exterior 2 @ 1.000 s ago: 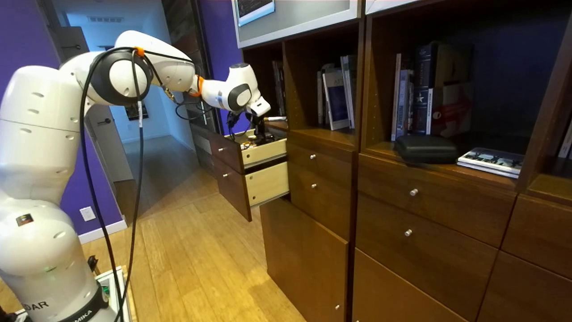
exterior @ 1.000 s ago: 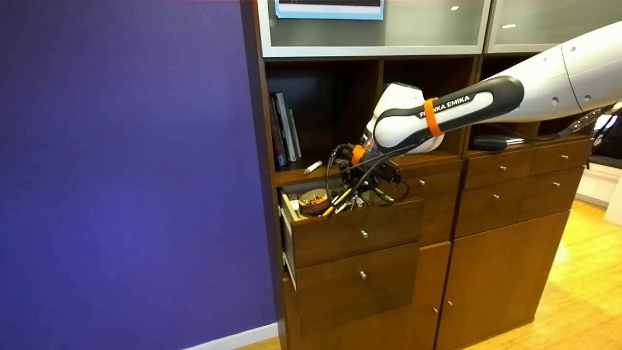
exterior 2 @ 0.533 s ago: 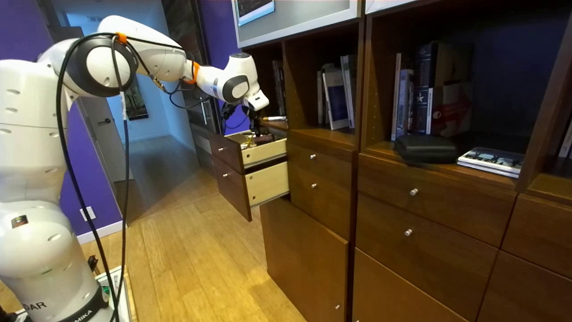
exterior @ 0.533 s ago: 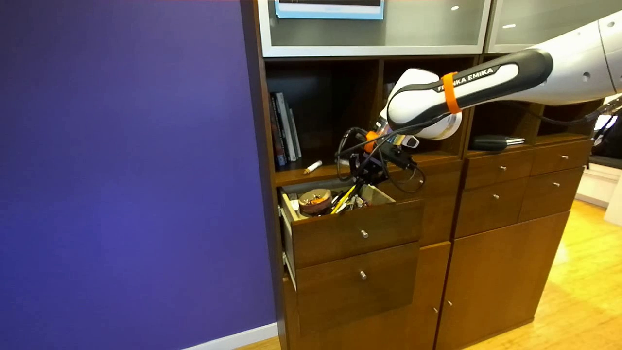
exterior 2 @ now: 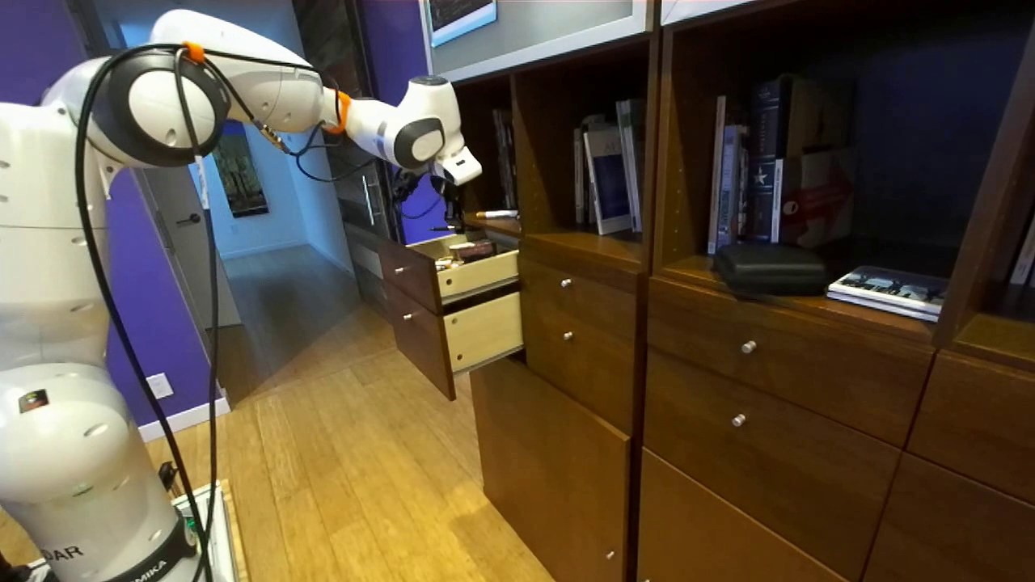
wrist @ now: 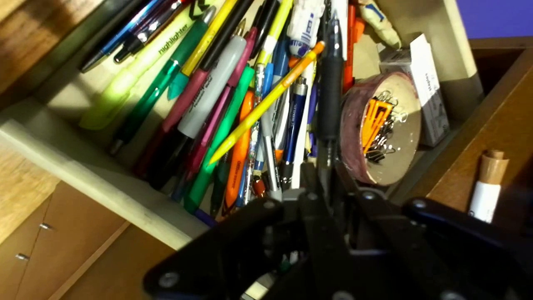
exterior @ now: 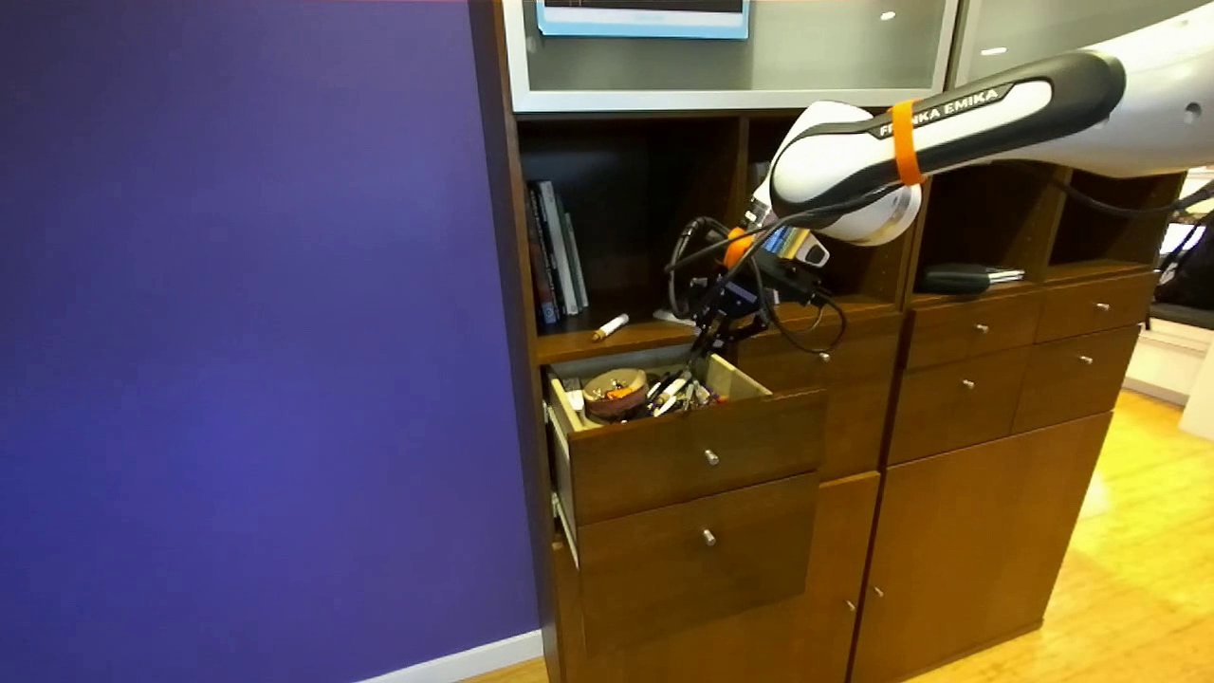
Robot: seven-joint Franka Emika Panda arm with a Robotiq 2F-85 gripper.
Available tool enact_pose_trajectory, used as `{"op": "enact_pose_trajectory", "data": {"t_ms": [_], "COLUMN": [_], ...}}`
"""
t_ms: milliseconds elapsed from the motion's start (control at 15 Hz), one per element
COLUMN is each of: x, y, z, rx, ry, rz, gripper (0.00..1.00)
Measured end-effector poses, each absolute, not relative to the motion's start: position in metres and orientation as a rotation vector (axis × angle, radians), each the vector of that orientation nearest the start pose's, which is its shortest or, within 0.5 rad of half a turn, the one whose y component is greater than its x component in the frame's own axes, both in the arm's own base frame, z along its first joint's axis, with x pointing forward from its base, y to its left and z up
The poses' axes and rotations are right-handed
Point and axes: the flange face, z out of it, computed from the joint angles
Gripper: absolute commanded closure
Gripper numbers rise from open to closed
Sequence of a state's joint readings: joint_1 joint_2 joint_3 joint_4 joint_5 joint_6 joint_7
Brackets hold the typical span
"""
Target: Pick up the black pen from the open drawer and put it on the brown shelf right above the top open drawer
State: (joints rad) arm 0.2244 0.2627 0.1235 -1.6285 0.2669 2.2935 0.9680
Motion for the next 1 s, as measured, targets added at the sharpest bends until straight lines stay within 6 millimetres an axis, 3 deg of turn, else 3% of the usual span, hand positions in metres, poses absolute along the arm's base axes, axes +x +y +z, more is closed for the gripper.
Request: {"op": "enact_pose_trajectory", "data": {"t_ms": [467, 733, 1000], "x": [0.625, 0.639, 0.663], "y": [0.255, 0.254, 0.261], "z": [0.549, 0.565, 0.558], "rx": [-2.5, -2.466, -2.418], "ry": [0.882, 0.857, 0.831], "rz": [-0.306, -0.413, -0.466], "gripper": [0.97, 0.97, 0.97]}}
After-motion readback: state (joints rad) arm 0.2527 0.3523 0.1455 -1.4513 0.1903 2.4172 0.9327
